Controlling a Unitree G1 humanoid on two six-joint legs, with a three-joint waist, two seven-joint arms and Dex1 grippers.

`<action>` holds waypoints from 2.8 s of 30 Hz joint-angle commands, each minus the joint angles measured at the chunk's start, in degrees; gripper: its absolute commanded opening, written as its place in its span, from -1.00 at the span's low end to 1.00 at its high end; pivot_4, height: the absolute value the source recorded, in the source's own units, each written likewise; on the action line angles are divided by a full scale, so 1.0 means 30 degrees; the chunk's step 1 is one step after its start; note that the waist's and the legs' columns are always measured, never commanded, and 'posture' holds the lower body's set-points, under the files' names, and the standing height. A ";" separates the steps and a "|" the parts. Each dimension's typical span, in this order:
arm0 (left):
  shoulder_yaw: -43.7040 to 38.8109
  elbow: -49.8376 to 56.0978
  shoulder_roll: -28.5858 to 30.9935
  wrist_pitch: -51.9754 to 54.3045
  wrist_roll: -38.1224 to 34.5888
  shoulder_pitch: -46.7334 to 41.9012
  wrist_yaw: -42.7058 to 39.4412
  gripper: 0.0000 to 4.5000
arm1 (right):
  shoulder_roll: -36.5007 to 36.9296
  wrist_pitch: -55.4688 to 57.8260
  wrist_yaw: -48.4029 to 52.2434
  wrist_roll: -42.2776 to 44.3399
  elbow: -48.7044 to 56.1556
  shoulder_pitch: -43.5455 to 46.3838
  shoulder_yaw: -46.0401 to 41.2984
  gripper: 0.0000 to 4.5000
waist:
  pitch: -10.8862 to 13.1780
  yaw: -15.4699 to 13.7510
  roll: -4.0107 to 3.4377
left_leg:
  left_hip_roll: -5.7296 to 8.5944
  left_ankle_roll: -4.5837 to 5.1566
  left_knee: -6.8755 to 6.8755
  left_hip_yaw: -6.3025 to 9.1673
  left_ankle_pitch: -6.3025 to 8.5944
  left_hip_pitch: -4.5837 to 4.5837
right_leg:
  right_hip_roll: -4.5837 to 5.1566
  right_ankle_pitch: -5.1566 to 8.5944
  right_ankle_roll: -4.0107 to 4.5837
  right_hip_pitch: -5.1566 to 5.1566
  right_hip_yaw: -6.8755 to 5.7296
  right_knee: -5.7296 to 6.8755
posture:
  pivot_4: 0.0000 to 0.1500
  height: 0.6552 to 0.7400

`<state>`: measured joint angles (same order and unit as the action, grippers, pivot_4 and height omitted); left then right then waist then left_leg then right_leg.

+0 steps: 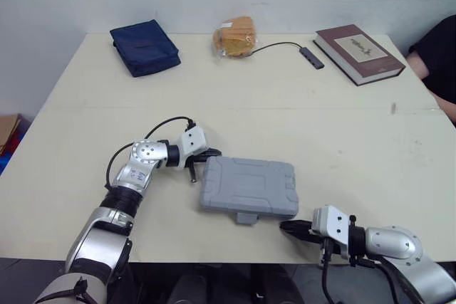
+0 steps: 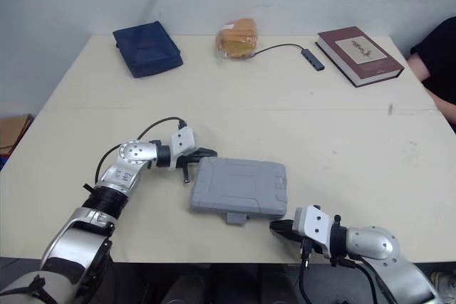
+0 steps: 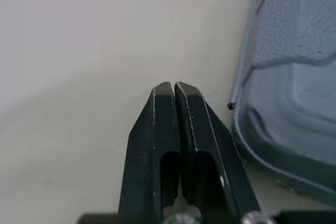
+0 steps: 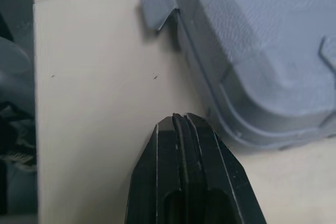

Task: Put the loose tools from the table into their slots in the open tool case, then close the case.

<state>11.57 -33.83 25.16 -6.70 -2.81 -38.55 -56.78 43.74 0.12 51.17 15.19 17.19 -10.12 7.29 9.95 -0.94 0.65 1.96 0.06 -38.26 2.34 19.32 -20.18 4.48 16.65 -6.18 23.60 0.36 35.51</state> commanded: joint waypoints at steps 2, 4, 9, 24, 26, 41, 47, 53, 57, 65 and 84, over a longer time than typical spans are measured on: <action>-0.0260 0.2224 0.0540 0.0410 -0.0322 0.1361 -0.0530 -0.98 | -0.1110 0.0742 -0.2301 -0.1548 -0.2238 0.2177 -0.0825 -1.00 | -0.0002 0.0148 -0.0002 | 0.0000 -0.0005 -0.0008 0.0000 -0.0004 0.0009 | 0.0016 -0.0001 0.0001 -0.0003 0.0009 0.0019 | 1.00 1.00; -0.0454 0.3104 0.0681 0.0658 -0.0566 0.2092 -0.0534 -0.98 | -0.1326 0.0807 -0.2572 -0.2023 -0.2834 0.2876 -0.0760 -1.00 | -0.0008 0.0132 -0.0013 | 0.0011 -0.0003 -0.0007 0.0010 -0.0006 0.0015 | 0.0029 -0.0002 0.0003 -0.0003 0.0012 0.0032 | 1.00 1.00; -0.1199 0.6095 0.0938 0.1599 -0.1333 0.4744 0.0066 -0.98 | -0.2062 0.0808 -0.4094 -0.3194 -0.5255 0.4809 -0.0937 -1.00 | -0.0016 0.0102 -0.0020 | 0.0000 -0.0014 0.0006 0.0047 -0.0006 0.0000 | 0.0036 0.0004 0.0013 -0.0002 0.0043 0.0010 | 1.00 1.00; -0.4886 1.3828 0.0504 0.6770 -0.6772 0.7960 0.2070 -0.98 | -0.1616 0.0739 -0.4732 -0.2770 -0.5668 0.4053 -0.3373 -1.00 | -0.0028 -0.0190 -0.0018 | 0.0025 0.0001 0.0004 0.0112 0.0000 -0.0024 | 0.0080 0.0004 0.0013 -0.0031 0.0062 -0.0028 | 1.00 1.00; -0.4471 1.4619 0.0878 0.7407 -0.7214 0.7454 0.1421 -0.98 | -0.1738 0.0818 -0.4510 -0.2187 -0.4366 0.3233 -0.3757 -1.00 | -0.0026 -0.0166 -0.0020 | 0.0022 -0.0002 0.0009 0.0112 0.0000 -0.0022 | 0.0076 0.0004 0.0013 -0.0031 0.0064 -0.0031 | 1.00 1.00; 0.3345 0.7458 -0.1862 0.5396 -0.1824 0.0730 -0.0871 -0.98 | -0.2068 0.4622 -0.3142 0.1454 0.4031 -0.1066 -0.3644 -1.00 | -0.0006 0.0042 -0.0055 | 0.0020 0.0006 0.0030 0.0034 -0.0003 0.0000 | -0.0024 0.0003 0.0008 -0.0018 0.0025 -0.0020 | 1.00 1.00; 0.4660 0.6514 -0.1598 0.5610 0.0293 0.0841 -0.0812 -0.98 | -0.2583 0.4449 -0.3431 0.0563 0.3587 -0.0407 -0.2578 -1.00 | -0.0046 -0.0136 -0.0057 | 0.0049 0.0029 0.0023 0.0062 -0.0012 0.0022 | -0.0004 0.0004 0.0009 -0.0052 0.0040 -0.0026 | 1.00 1.00; 0.4736 0.7119 -0.1746 0.6647 0.0239 0.1367 -0.0534 -0.98 | -0.3000 0.3991 -0.3502 -0.1109 0.1934 0.1194 -0.0864 -1.00 | -0.0136 -0.0145 -0.0069 | 0.0048 0.0041 0.0027 0.0083 -0.0008 0.0034 | 0.0007 0.0004 0.0010 -0.0067 0.0044 -0.0026 | 1.00 1.00; 0.4585 0.7224 -0.1489 0.6948 0.0304 0.1589 -0.0298 -0.98 | -0.3331 0.3330 -0.3425 -0.1984 0.0437 0.2245 -0.0116 -1.00 | -0.0197 -0.0132 -0.0034 | 0.0048 0.0028 0.0028 0.0098 -0.0014 0.0030 | 0.0006 0.0006 0.0012 -0.0068 0.0044 -0.0033 | 1.00 1.00; 0.4546 0.6529 -0.1319 0.6789 0.0415 0.1306 -0.0194 -0.98 | -0.4159 0.3105 -0.3083 -0.2025 -0.0925 0.3973 0.0168 -1.00 | -0.0305 0.0043 0.0000 | 0.0020 0.0046 0.0037 0.0093 -0.0002 0.0065 | 0.0014 0.0010 0.0022 -0.0081 0.0047 -0.0015 | 1.00 1.00; 0.2993 0.4848 -0.1467 0.5026 -0.0745 0.1301 -0.0453 -0.98 | -0.3412 0.4451 -0.1824 -0.1585 -0.1239 0.5435 -0.0726 -1.00 | -0.0335 0.0378 0.0020 | -0.0063 0.0053 0.0125 0.0116 0.0059 0.0345 | -0.0005 0.0059 0.0112 -0.0333 0.0056 -0.0048 | 1.00 1.00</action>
<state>20.35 -14.62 19.99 8.46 -5.76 -37.42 -57.31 32.02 14.90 44.29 9.07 11.26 5.98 7.79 8.94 0.20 0.71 1.78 0.22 -37.89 2.68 19.50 -19.16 4.48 16.83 -5.85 22.60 0.52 35.34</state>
